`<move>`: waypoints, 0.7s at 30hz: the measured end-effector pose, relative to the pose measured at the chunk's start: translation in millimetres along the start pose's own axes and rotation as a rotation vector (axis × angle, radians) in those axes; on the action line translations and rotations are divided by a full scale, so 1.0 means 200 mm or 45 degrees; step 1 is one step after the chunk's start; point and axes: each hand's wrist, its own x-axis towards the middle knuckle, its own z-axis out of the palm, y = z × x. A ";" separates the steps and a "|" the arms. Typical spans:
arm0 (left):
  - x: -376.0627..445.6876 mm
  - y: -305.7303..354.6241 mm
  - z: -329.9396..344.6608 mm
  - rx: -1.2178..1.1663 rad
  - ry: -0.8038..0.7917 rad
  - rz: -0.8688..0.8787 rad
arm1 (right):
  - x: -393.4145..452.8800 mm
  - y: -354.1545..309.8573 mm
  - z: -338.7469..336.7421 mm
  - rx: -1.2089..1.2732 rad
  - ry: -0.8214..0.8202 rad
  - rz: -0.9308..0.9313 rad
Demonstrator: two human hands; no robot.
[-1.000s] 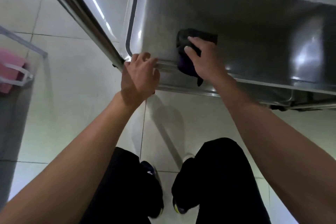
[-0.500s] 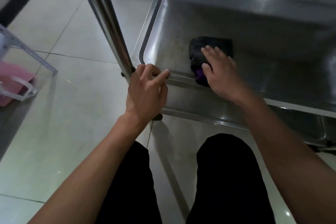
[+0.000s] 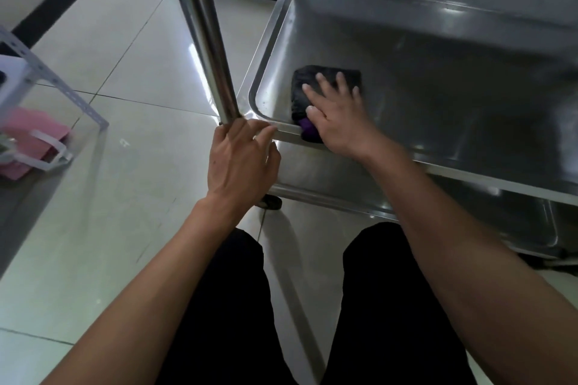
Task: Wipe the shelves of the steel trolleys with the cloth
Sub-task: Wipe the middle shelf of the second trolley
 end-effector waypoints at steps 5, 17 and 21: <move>-0.01 -0.01 0.01 -0.128 0.049 -0.019 | 0.16 -0.19 0.00 0.035 -0.219 -0.091; -0.08 0.01 -0.09 -0.220 0.030 -0.012 | 0.14 -0.20 0.04 0.046 -0.096 -0.093; 0.03 0.13 -0.08 -0.171 -0.011 0.135 | 0.03 -0.05 0.05 0.063 0.011 0.035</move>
